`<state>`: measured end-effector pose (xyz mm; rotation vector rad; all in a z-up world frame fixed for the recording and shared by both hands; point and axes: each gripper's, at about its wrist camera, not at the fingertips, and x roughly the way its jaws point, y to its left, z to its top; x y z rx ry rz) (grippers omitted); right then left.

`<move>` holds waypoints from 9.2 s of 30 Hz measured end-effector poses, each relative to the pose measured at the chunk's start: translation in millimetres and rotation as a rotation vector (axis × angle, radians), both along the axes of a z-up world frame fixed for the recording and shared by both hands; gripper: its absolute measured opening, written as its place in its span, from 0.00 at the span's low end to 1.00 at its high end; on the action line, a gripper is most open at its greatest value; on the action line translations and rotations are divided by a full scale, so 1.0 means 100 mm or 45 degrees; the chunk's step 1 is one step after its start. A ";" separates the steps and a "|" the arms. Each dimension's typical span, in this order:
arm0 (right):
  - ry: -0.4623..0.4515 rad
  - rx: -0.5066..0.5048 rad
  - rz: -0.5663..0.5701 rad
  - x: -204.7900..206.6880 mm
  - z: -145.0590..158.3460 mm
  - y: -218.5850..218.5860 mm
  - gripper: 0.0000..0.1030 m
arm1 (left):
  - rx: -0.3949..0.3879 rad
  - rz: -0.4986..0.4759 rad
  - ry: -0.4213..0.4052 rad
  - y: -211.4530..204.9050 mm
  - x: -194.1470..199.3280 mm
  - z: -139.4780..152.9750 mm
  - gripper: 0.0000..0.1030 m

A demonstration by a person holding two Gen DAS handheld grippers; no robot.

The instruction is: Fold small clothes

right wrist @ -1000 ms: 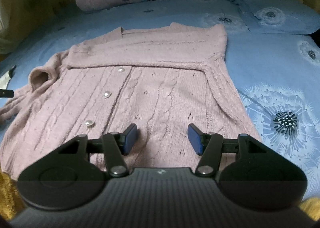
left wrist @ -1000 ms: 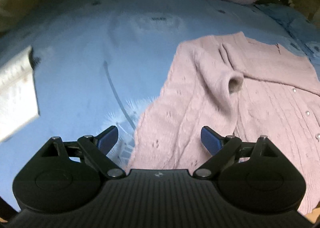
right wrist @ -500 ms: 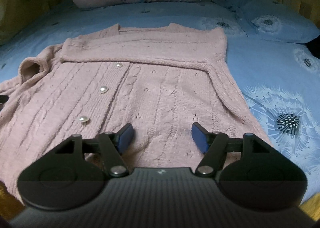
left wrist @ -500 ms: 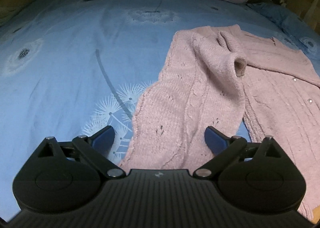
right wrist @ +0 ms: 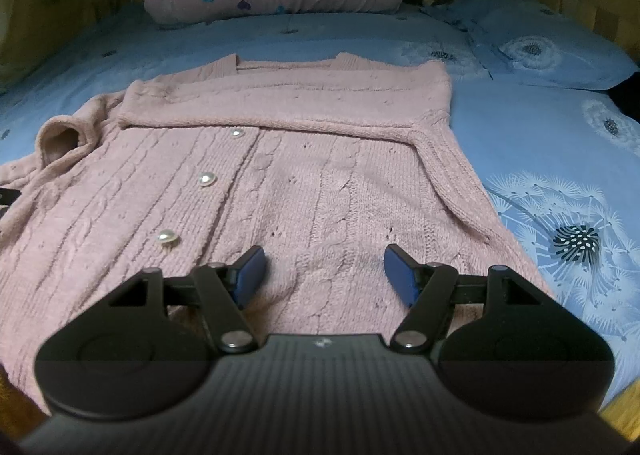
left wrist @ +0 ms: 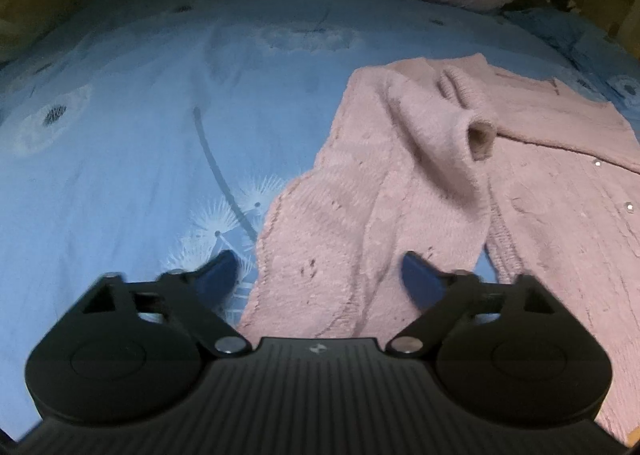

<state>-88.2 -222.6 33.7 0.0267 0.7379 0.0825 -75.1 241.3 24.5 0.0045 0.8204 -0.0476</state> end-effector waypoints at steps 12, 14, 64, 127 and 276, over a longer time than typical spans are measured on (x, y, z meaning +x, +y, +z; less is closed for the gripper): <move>-0.006 0.006 0.005 -0.01 0.01 -0.01 0.66 | -0.104 0.123 -0.070 0.13 -0.05 0.20 0.15; -0.008 0.013 0.005 -0.02 0.01 -0.02 0.66 | -0.129 0.168 -0.104 0.19 -0.08 0.31 0.14; -0.063 0.381 -0.055 0.15 0.07 -0.61 0.66 | -0.145 -0.269 -0.059 -2.93 1.55 0.71 0.14; -0.152 0.539 0.302 1.78 0.27 0.18 0.14 | -0.285 -0.016 -0.272 -1.65 1.34 0.47 0.61; -0.185 -0.112 0.372 -1.23 0.50 0.04 0.66 | 0.204 -0.247 -0.080 -2.19 -1.79 0.47 0.91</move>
